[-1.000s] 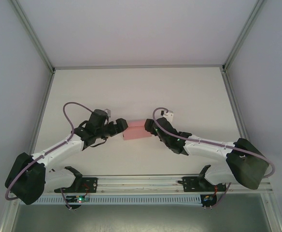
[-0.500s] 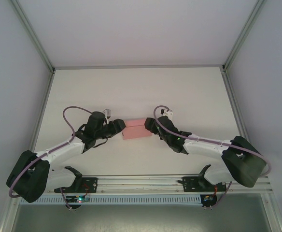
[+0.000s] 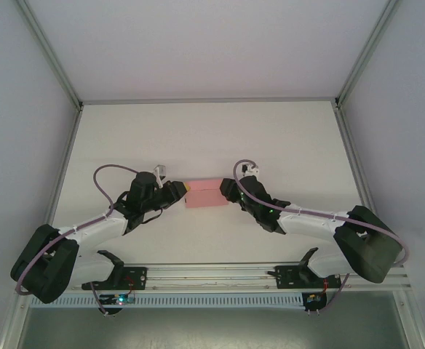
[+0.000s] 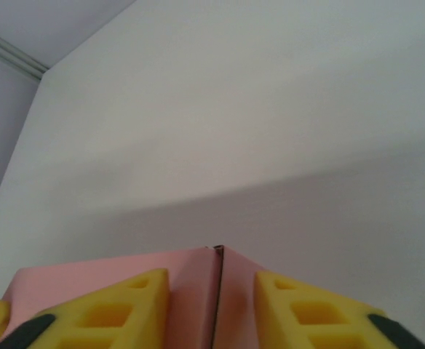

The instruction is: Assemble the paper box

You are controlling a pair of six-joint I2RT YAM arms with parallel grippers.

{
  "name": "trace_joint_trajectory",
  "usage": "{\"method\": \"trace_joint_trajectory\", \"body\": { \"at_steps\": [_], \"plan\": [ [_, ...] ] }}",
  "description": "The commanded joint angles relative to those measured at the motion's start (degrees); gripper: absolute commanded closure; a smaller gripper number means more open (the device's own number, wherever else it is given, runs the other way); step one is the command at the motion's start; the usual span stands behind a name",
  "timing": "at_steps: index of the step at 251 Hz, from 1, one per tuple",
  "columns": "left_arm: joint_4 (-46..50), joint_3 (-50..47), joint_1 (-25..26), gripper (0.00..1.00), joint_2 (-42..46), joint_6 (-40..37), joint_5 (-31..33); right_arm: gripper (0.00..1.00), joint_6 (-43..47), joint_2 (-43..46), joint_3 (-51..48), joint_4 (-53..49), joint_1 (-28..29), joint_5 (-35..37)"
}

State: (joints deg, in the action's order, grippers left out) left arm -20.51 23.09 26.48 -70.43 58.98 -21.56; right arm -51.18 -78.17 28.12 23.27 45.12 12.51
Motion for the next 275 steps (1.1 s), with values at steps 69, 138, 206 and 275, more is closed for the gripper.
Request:
{"method": "trace_joint_trajectory", "body": {
  "at_steps": [69,138,206,275],
  "plan": [
    [15.49,-4.89,-1.03,1.00,0.29,-3.21,4.56,0.99,14.31,-3.80,-13.27,-3.32,-1.09,-1.35],
    [19.17,-2.57,-1.06,1.00,1.74,-5.70,6.18,1.00,16.74,-1.33,-10.18,-3.69,-2.67,-5.37],
    [24.79,5.07,-1.03,0.81,-0.35,-9.76,7.36,0.92,16.85,1.12,-0.78,-14.23,-3.81,-7.86],
    [29.33,11.16,-1.03,0.56,-1.96,-12.92,7.08,0.75,17.08,2.21,7.17,-22.19,-4.95,-6.41]
  ]
}}
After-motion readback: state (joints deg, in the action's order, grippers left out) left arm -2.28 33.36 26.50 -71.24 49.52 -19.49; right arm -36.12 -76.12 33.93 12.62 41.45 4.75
